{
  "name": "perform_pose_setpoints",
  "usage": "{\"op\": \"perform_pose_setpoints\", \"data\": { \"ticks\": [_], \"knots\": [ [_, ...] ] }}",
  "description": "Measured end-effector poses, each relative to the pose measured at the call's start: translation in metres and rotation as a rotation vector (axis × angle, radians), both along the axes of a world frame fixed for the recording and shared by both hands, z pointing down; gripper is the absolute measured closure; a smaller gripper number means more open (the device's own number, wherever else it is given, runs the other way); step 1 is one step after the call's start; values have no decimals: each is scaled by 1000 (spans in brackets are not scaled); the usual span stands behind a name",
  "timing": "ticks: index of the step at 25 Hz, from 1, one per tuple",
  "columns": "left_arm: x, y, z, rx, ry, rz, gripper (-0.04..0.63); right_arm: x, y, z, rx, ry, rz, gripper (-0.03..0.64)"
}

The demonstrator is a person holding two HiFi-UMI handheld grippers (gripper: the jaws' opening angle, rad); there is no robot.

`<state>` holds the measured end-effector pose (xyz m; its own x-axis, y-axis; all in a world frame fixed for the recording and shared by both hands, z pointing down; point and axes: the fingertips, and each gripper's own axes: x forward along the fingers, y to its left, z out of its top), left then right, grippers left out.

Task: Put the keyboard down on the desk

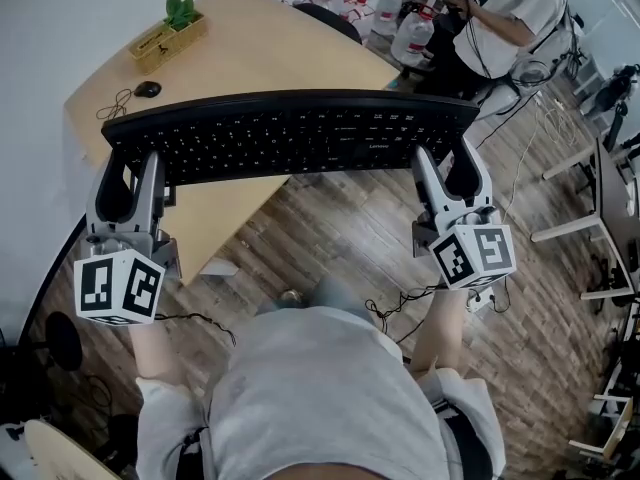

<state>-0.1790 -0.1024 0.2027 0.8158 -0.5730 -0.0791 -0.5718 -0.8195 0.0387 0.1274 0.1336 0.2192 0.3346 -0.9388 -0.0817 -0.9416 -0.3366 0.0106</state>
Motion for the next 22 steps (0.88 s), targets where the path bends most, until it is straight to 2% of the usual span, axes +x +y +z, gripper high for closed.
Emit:
{"op": "perform_pose_setpoints", "data": {
  "ticks": [13, 22],
  "knots": [
    [-14, -1, 0, -8, -15, -90, 362, 7, -30, 4, 0, -14, -88, 362],
    [-7, 10, 7, -1, -2, -183, 362, 32, -51, 8, 13, 0, -179, 362]
  ]
}}
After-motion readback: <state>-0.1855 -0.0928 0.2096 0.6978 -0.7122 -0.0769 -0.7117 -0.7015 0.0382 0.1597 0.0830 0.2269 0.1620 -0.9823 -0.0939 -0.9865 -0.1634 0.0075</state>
